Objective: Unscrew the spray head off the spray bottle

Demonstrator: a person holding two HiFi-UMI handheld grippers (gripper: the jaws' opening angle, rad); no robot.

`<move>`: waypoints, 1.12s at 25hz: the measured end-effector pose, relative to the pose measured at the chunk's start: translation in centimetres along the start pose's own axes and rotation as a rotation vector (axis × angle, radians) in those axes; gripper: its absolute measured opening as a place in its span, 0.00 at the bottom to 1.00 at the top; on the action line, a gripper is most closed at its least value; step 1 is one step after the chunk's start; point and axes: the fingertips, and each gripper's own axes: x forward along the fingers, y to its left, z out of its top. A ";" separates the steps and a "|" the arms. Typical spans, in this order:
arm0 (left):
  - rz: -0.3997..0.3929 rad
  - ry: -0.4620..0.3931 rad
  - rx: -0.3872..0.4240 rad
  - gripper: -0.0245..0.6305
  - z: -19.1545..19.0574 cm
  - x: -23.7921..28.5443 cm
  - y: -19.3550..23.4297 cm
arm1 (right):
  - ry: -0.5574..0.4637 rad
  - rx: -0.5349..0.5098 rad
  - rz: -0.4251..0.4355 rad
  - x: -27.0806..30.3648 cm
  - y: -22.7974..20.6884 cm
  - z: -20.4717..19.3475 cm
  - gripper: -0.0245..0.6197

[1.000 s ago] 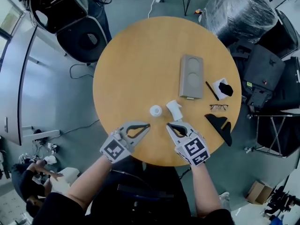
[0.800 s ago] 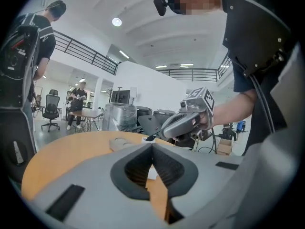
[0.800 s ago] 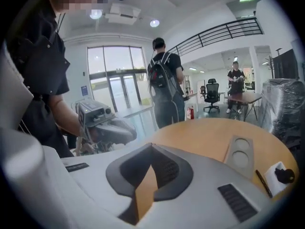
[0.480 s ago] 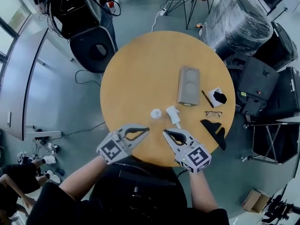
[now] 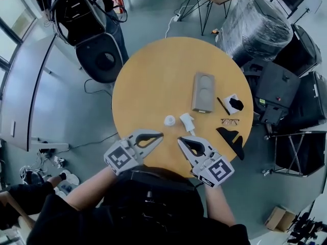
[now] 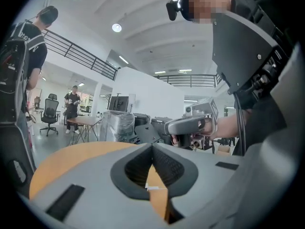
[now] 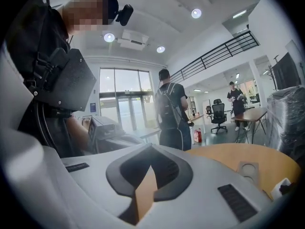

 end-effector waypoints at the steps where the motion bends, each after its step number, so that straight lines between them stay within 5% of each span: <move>1: -0.001 -0.005 0.001 0.06 0.5 0.3 -0.2 | -0.013 -0.006 0.002 -0.3 -0.1 0.5 0.04; 5: 0.007 -0.032 0.002 0.06 2.4 4.6 -0.9 | -0.060 -0.028 0.003 -3.3 -2.9 1.8 0.04; 16: -0.015 -0.103 0.022 0.06 7.1 -2.5 -1.9 | -0.127 -0.146 0.000 -0.4 3.9 7.4 0.04; 28: -0.020 -0.106 0.048 0.06 5.1 2.0 -2.4 | -0.142 -0.136 -0.013 -2.3 0.0 4.8 0.04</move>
